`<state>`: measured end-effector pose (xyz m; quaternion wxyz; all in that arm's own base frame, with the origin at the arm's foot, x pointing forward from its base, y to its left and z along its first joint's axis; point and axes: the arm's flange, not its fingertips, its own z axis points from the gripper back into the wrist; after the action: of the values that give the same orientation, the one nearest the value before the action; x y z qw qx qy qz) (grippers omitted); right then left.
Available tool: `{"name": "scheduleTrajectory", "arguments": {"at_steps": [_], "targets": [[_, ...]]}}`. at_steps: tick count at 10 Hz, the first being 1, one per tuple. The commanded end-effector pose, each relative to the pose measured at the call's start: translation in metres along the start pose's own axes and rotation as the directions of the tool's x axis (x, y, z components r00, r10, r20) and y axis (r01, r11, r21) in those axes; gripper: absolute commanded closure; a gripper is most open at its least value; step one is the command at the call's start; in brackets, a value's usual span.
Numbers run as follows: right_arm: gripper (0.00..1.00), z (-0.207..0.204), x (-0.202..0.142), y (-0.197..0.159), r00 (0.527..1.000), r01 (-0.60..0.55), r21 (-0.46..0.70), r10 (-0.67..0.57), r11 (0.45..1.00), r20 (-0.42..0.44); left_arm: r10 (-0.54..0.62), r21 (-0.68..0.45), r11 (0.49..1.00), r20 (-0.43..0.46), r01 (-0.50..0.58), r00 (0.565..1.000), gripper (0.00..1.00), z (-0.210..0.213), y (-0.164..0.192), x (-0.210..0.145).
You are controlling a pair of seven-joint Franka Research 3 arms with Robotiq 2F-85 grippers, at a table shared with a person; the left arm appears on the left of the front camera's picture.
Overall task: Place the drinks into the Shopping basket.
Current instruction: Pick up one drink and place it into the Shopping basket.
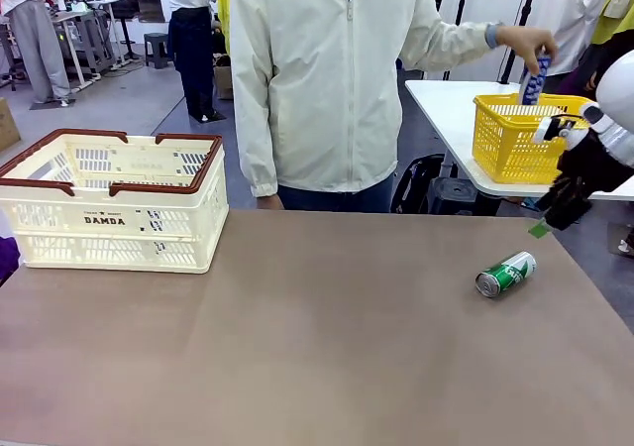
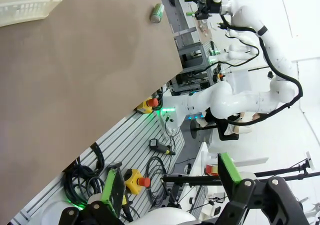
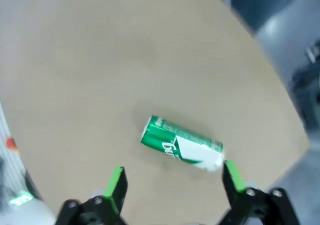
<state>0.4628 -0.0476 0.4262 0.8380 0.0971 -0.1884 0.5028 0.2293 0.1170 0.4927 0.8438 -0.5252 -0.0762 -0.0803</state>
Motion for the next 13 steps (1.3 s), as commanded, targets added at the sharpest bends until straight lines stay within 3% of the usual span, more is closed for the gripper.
{"name": "scheduleTrajectory", "arguments": {"at_steps": [1, 3, 4, 5, 6, 8, 9, 10, 13], "targets": [[0.0, -0.008, -0.015, -0.014, 0.932, -0.362, 0.14, 0.357, 0.922, 0.063, -0.017, -0.022, 1.0, 0.01, 0.017, 1.0, 0.0, -0.001, -0.001, 0.0], [0.0, -0.005, -0.016, -0.009, 0.922, -0.372, 0.087, 0.379, 0.924, -0.084, -0.017, -0.022, 1.0, 0.01, 0.017, 1.0, 0.0, -0.001, -0.001, 0.0], [0.0, -0.006, -0.014, -0.008, 0.931, -0.344, 0.016, 0.343, 0.939, -0.121, -0.017, -0.022, 1.0, 0.01, 0.017, 1.0, 0.0, -0.001, -0.001, 0.0], [0.0, -0.008, -0.014, -0.01, 0.966, -0.243, -0.125, 0.227, 0.962, -0.127, -0.017, -0.022, 1.0, 0.01, 0.017, 1.0, 0.0, -0.001, -0.001, 0.0], [0.0, -0.01, -0.017, -0.004, 0.926, -0.365, 0.101, 0.372, 0.925, -0.061, -0.017, -0.022, 1.0, 0.01, 0.017, 1.0, 0.0, -0.001, -0.001, 0.0], [0.0, -0.01, -0.017, -0.004, 0.926, -0.365, 0.101, 0.372, 0.925, -0.061, -0.017, -0.022, 1.0, 0.01, 0.017, 1.0, 0.0, -0.001, -0.001, 0.0], [0.0, -0.007, -0.016, -0.009, 0.935, -0.342, 0.044, 0.344, 0.939, -0.086, -0.017, -0.022, 1.0, 0.01, 0.017, 1.0, 0.0, -0.001, -0.001, 0.0], [0.0, -0.022, -0.018, -0.016, 0.917, -0.374, 0.042, 0.376, 0.926, -0.134, -0.017, -0.022, 1.0, 0.01, 0.017, 1.0, 0.0, -0.001, -0.001, 0.0], [0.0, -0.083, -0.008, -0.029, 0.821, -0.553, 0.078, 0.558, 0.83, -0.121, -0.017, -0.022, 1.0, 0.01, 0.017, 1.0, 0.0, -0.001, -0.001, 0.0]]}}
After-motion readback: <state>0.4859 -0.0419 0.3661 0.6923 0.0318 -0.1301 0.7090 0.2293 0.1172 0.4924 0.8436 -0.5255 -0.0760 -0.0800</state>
